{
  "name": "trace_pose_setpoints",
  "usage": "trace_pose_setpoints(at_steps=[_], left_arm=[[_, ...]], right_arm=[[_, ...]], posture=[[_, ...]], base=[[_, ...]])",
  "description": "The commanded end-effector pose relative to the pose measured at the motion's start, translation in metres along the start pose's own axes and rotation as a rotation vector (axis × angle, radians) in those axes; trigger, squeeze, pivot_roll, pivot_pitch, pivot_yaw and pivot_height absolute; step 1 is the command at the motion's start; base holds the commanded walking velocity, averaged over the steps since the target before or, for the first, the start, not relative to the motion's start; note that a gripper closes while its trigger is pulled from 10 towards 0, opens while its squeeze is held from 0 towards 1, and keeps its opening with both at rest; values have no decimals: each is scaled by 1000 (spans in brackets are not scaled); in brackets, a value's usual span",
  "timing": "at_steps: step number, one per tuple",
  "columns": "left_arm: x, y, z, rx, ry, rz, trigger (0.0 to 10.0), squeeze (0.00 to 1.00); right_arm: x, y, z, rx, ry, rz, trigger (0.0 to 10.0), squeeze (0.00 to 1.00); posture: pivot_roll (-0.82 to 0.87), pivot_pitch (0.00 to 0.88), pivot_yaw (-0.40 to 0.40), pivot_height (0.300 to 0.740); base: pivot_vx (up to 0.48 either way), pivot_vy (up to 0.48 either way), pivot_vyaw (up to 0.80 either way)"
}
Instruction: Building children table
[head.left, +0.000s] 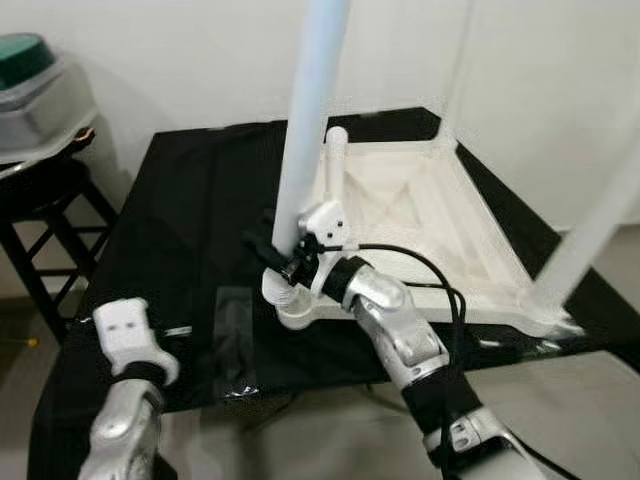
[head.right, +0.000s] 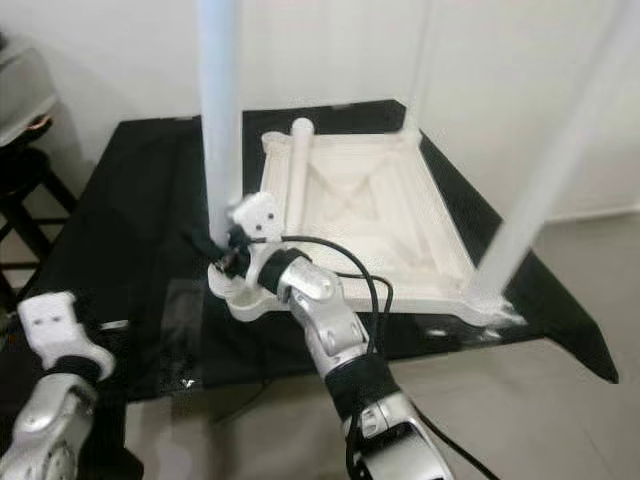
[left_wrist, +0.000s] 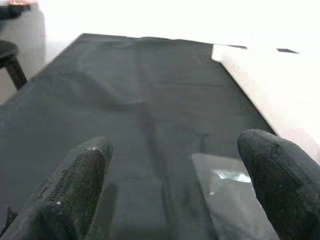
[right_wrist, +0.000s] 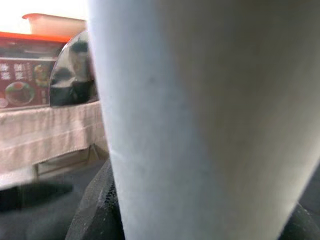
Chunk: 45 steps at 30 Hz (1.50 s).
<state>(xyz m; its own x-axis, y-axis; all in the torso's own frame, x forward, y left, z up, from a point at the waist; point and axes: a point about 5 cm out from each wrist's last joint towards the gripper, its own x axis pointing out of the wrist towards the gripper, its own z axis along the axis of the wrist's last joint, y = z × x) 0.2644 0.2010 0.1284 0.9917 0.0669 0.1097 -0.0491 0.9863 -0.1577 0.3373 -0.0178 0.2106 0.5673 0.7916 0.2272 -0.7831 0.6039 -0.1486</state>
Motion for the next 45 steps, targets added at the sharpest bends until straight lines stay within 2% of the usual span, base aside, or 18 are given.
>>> trace_pose_setpoints(at_steps=[1,3,9,15,22,25,27,28,29,31,34,36,37,39,44,45], left_arm=[[-4,-4,-7,19,34,-24,10000,0],[-4,-7,-7,22,37,-34,10000,0],[-3,-25,-9,72,43,-137,10000,0],[-2,-32,-8,102,38,-174,10000,0],[1,-39,-9,139,63,-231,10000,0],[1,-39,-8,137,71,-247,10000,0],[-2,-39,-7,133,72,-250,10000,0],[-6,-40,-6,132,70,-252,10000,0],[-6,-40,-6,132,70,-252,10000,0],[-15,-43,-3,134,68,-254,10000,0],[-19,-43,-1,135,68,-254,10000,0],[-28,-44,4,150,65,-262,10000,0],[-28,-44,4,150,65,-262,10000,0],[-35,-46,12,190,54,-309,10000,0],[-35,-42,25,223,26,-330,10000,0],[-32,-36,38,229,-3,-321,10000,0]], right_arm=[[0,2,1,-13,-13,-2,10000,0],[-1,2,1,-12,-11,-10,10000,0],[-15,-15,-8,-23,26,-112,10000,0],[-23,-23,-11,-35,53,-158,10000,0],[-26,-26,-8,-29,63,-100,10000,0],[-25,-35,-2,-42,57,-64,10000,0],[-23,-39,4,-43,47,-16,10000,0],[-22,-40,11,-53,41,66,10000,0],[-22,-40,11,-53,41,66,10000,0],[-19,-41,27,-44,18,206,10000,0],[-19,-42,33,-47,11,253,10000,0],[-19,-45,44,-66,17,400,10000,0],[-19,-45,44,-66,17,400,10000,0],[-18,-51,56,-43,15,530,10000,0],[-16,-54,67,-37,18,627,10000,0],[-14,-56,76,-54,19,671,10000,0]], posture=[[19,91,8,740],[18,91,7,740],[24,93,8,740],[9,118,4,740],[39,168,10,740],[42,192,6,740],[46,221,1,740],[50,246,-4,740],[50,246,-4,740],[60,275,-13,740],[66,292,-15,740],[76,349,-12,740],[76,349,-12,740],[74,374,-10,740],[76,414,-12,740],[83,427,-15,740]], base=[[0,0,719],[0,0,719],[0,0,0],[0,0,0],[0,0,0],[0,0,0],[0,0,0],[0,0,0],[0,0,0],[0,0,0],[0,0,0],[0,0,0],[0,0,0],[0,0,0],[0,0,0],[0,0,0]])
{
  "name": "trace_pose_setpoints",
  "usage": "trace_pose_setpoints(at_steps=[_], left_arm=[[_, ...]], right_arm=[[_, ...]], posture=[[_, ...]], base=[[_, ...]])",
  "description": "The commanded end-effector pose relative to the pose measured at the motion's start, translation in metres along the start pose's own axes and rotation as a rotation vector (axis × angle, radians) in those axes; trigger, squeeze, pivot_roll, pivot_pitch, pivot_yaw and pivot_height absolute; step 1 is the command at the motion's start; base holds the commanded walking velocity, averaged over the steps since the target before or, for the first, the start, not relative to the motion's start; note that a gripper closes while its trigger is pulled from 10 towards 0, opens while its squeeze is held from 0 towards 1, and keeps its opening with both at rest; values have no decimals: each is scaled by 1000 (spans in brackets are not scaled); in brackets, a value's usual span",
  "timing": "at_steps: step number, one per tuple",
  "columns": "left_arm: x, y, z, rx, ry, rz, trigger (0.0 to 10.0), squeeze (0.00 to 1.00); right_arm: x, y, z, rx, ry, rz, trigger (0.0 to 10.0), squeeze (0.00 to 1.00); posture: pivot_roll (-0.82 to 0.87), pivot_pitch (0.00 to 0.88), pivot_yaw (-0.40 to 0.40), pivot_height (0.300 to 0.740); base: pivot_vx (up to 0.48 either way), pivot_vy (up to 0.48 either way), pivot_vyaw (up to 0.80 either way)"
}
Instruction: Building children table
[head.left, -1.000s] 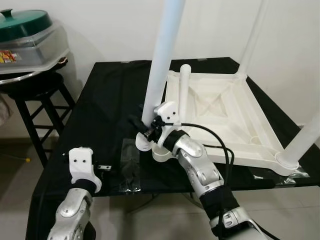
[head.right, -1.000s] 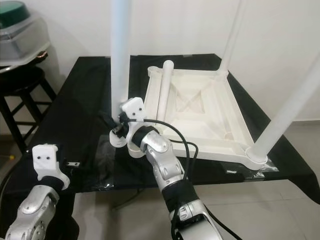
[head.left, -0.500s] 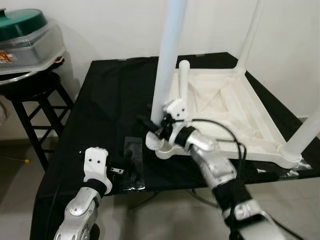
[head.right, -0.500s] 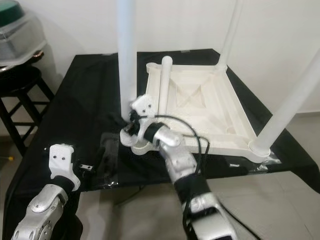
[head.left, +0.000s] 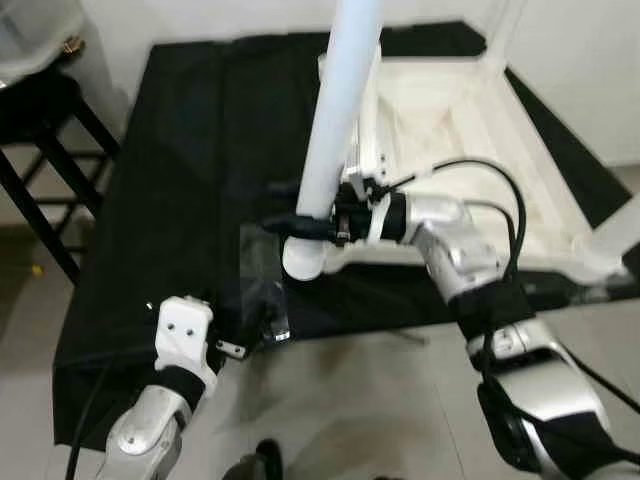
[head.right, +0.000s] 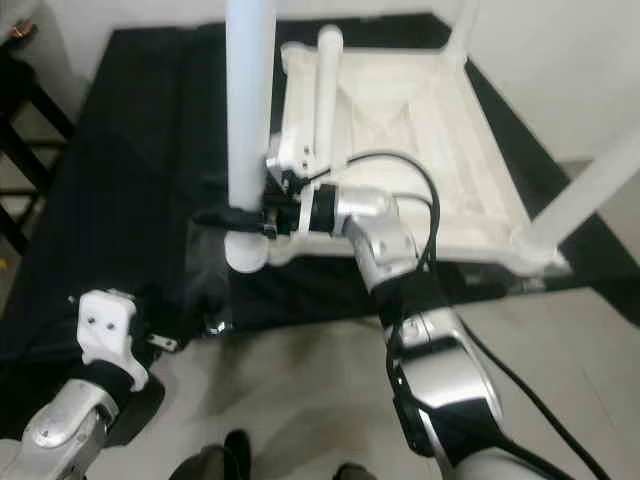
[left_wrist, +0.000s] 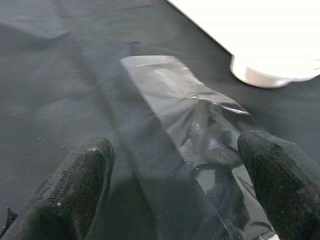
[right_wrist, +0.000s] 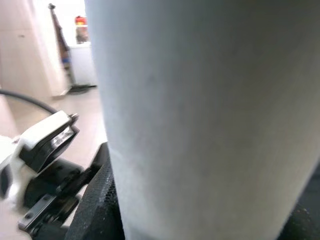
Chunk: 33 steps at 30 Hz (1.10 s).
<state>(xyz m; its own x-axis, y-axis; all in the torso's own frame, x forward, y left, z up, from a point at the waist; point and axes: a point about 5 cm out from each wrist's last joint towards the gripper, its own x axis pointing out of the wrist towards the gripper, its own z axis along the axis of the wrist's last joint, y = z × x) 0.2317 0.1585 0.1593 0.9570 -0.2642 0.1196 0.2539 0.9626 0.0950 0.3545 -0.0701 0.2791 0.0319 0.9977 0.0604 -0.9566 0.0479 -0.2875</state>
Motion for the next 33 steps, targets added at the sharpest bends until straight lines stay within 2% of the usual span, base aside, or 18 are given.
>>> trace_pose_setpoints(at_steps=[1,3,4,6,10,11,14,17,19,22,23,27,28,31,33], left_arm=[[-3,10,8,15,1,14,10000,0],[-1,24,29,47,-52,37,10000,0],[-1,24,29,47,-52,37,10000,0],[3,32,50,71,-109,55,10000,0],[4,33,61,70,-137,64,10000,0],[3,31,62,72,-136,66,10000,0],[3,30,63,74,-134,68,10000,0],[5,28,61,45,-138,110,10000,0],[6,28,61,37,-138,120,10000,0],[11,33,62,18,-140,150,10000,0],[16,39,68,24,-160,164,10000,0],[24,45,76,30,-194,166,10000,0],[27,47,83,22,-221,167,10000,0],[31,49,92,15,-258,159,10000,0],[34,48,103,15,-309,125,10000,0]], right_arm=[[1,-3,9,-9,-11,64,10000,0],[2,-9,25,-41,-9,121,10000,0],[2,-9,25,-41,-9,121,10000,0],[3,-15,40,-94,8,160,10000,0],[0,-19,52,-132,37,203,10000,0],[-1,-23,61,-139,21,196,10000,0],[-2,-26,68,-142,6,188,10000,0],[1,-35,89,-134,-171,10,10000,0],[1,-36,91,-133,-198,-24,10000,0],[1,-34,87,-165,-212,-75,10000,0],[-3,-29,82,-193,-226,-126,10000,0],[-8,-24,71,-209,-215,-199,10000,0],[-10,-22,61,-225,-174,-242,10000,0],[-11,-19,48,-220,-139,-306,10000,0],[-14,-13,30,-182,-117,-412,10000,0]], posture=[[83,427,-15,740],[91,445,-18,740],[91,445,-18,740],[96,462,-23,740],[93,471,-27,740],[86,471,-35,740],[86,471,-35,740],[77,420,-42,740],[77,420,-42,740],[72,373,-25,740],[69,336,-12,740],[61,294,0,740],[55,255,2,740],[48,227,4,740],[47,203,5,740]], base=[[0,0,0],[0,0,0],[0,0,0],[0,0,0],[0,0,0],[0,0,0],[0,0,0],[0,0,0],[0,0,0],[0,0,0],[0,0,0],[0,0,0],[0,0,0],[0,0,0],[0,0,0]])
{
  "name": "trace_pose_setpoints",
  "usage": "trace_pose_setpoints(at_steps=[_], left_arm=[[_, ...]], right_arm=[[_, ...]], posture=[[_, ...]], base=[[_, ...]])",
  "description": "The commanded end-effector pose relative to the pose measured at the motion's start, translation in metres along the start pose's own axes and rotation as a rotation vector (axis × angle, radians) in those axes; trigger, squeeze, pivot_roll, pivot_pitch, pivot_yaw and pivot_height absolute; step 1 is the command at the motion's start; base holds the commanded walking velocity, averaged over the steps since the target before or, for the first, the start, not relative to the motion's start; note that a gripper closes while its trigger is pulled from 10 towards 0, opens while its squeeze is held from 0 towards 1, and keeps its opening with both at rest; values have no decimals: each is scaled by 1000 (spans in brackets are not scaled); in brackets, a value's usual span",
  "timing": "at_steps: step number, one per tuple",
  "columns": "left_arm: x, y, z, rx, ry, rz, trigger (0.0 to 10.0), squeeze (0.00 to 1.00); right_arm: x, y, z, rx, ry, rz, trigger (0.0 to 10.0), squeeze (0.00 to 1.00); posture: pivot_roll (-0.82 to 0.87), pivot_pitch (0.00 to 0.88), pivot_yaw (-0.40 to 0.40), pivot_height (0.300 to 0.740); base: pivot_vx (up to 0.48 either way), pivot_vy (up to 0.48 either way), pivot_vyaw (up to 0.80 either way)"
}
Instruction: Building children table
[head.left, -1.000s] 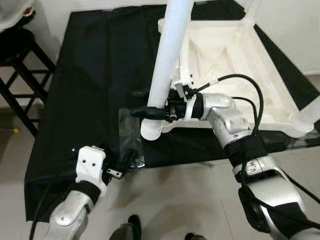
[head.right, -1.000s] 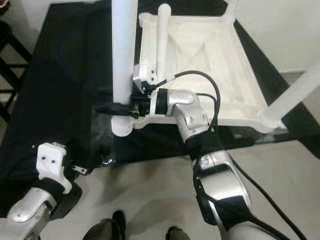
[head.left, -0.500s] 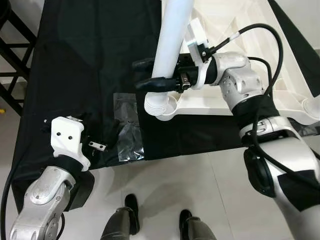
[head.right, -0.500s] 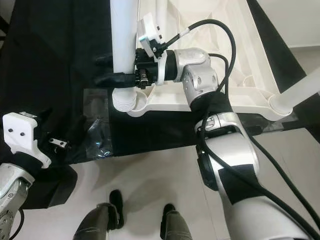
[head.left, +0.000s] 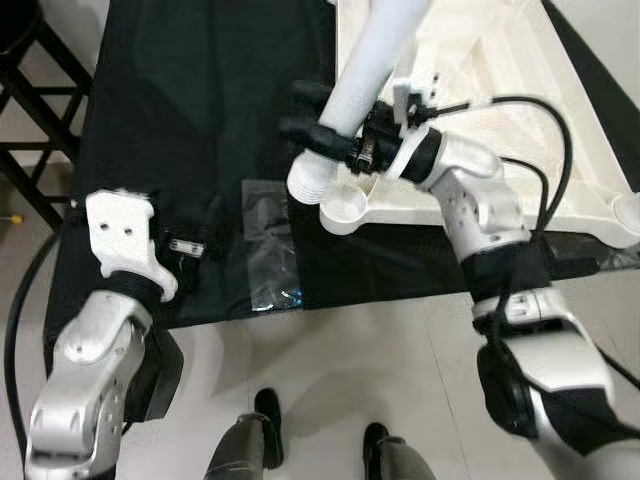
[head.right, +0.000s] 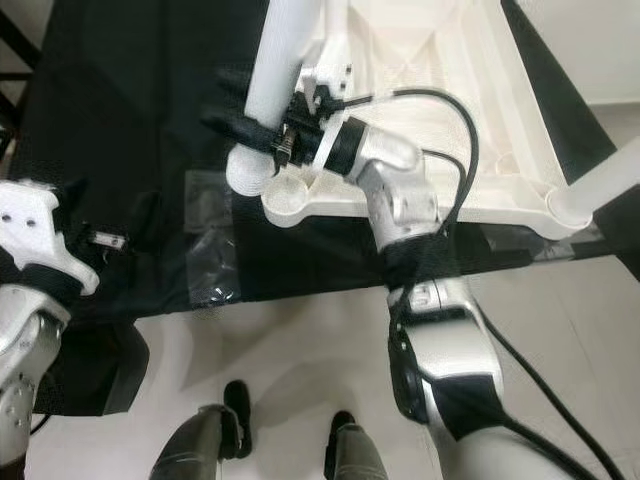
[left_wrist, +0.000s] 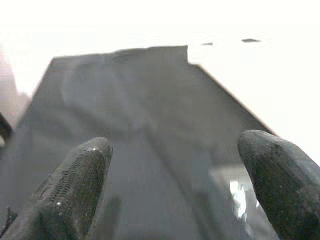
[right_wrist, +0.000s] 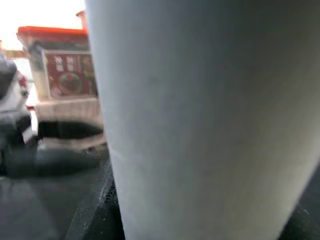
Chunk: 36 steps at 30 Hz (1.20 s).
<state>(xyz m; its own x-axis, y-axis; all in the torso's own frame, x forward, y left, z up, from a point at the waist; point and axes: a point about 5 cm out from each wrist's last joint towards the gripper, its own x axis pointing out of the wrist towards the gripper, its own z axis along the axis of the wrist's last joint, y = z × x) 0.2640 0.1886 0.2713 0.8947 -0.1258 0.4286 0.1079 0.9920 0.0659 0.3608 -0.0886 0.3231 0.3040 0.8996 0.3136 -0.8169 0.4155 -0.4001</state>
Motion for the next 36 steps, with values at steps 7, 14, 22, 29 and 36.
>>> trace_pose_setpoints(at_steps=[7,14,22,29,36], left_arm=[[-7,-7,-4,-6,1,-114,10000,0],[-33,-1,-32,-33,114,-118,10000,0],[-43,-13,-55,-154,187,-137,10000,0],[-46,-16,-60,-182,195,-137,10000,0],[-48,-21,-65,-207,203,-143,10000,0]], right_arm=[[-17,22,-41,108,115,-271,10000,0],[-37,34,-53,206,150,-431,10000,0],[-33,43,-46,205,136,-433,10000,0],[-30,47,-42,210,135,-436,10000,0],[-28,52,-42,211,150,-403,10000,0]], posture=[[41,173,10,740],[36,157,18,740],[36,150,20,740],[35,150,17,740],[35,147,11,740]], base=[[0,0,0],[124,0,0],[330,0,-223],[342,0,-71],[345,0,0]])
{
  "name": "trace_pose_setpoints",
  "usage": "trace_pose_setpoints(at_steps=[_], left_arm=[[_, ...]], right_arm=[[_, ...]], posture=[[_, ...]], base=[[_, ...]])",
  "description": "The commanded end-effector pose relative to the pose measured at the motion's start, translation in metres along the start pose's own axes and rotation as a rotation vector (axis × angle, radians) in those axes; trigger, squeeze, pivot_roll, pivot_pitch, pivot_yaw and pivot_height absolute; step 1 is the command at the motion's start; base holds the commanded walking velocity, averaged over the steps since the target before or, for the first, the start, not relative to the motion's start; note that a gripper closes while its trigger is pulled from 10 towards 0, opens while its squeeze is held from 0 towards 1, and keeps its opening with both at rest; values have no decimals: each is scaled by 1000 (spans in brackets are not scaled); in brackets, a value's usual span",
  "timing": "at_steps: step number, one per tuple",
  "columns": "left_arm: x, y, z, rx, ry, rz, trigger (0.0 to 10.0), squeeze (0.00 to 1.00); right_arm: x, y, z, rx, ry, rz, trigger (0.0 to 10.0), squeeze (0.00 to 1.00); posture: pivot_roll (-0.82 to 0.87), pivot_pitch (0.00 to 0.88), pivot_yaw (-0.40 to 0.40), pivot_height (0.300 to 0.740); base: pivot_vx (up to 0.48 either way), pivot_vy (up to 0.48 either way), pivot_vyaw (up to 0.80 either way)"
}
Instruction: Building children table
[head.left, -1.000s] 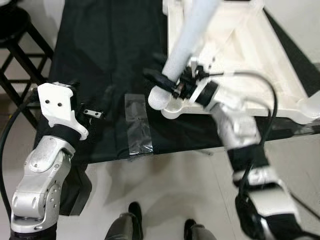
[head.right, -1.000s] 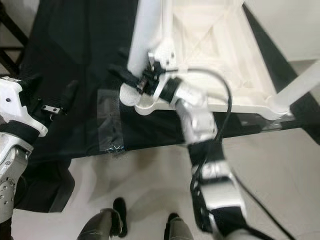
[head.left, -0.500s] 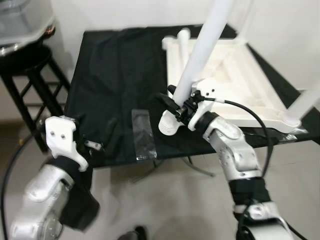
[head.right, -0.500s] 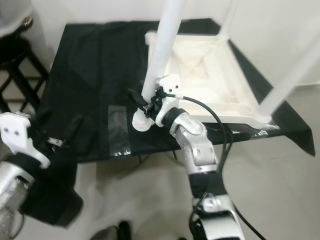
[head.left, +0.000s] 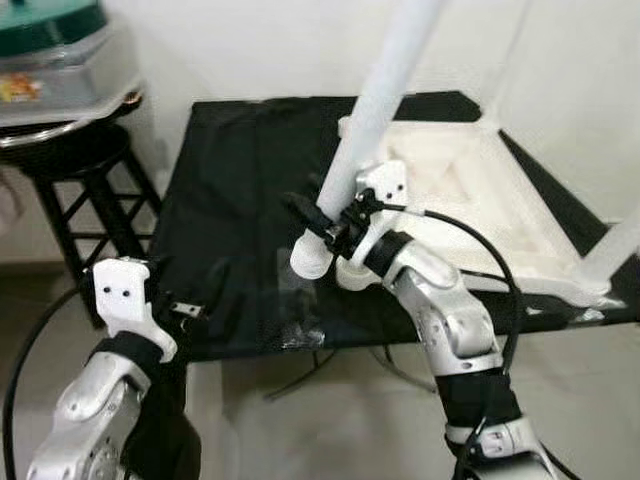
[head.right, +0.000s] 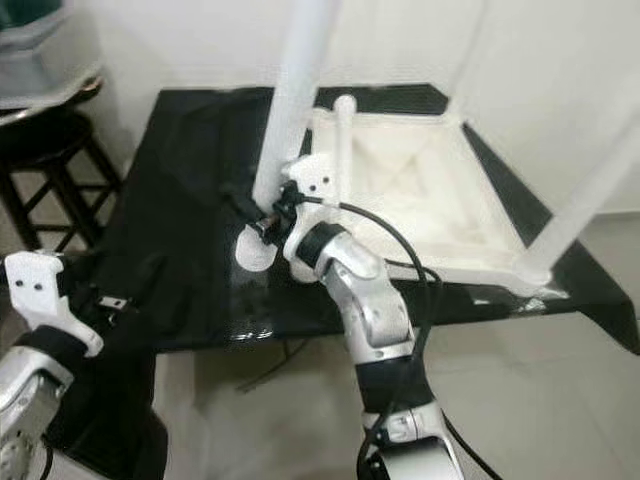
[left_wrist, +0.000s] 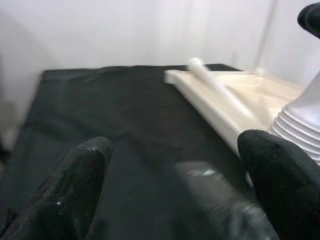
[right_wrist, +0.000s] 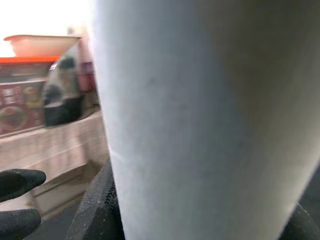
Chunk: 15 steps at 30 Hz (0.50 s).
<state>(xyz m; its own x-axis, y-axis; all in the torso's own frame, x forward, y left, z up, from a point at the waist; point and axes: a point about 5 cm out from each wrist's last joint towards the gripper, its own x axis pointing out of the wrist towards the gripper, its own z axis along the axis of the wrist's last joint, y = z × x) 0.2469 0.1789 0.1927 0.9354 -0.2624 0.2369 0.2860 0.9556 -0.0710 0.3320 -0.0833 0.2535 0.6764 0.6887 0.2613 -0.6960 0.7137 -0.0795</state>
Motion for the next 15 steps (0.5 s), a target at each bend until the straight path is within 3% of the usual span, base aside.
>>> trace_pose_setpoints(at_steps=[1,14,15], left_arm=[[0,-4,-3,-15,0,-18,10000,0],[1,-10,-8,-37,5,-37,10000,0],[0,-13,-13,-55,35,-48,10000,0]], right_arm=[[-2,-1,5,-4,-13,2,10000,0],[-4,11,3,-20,16,98,10000,0],[-14,14,0,-51,51,224,10000,0]], posture=[[35,147,11,740],[35,147,12,740],[33,152,14,740]], base=[[345,0,0],[343,0,0],[0,0,0]])
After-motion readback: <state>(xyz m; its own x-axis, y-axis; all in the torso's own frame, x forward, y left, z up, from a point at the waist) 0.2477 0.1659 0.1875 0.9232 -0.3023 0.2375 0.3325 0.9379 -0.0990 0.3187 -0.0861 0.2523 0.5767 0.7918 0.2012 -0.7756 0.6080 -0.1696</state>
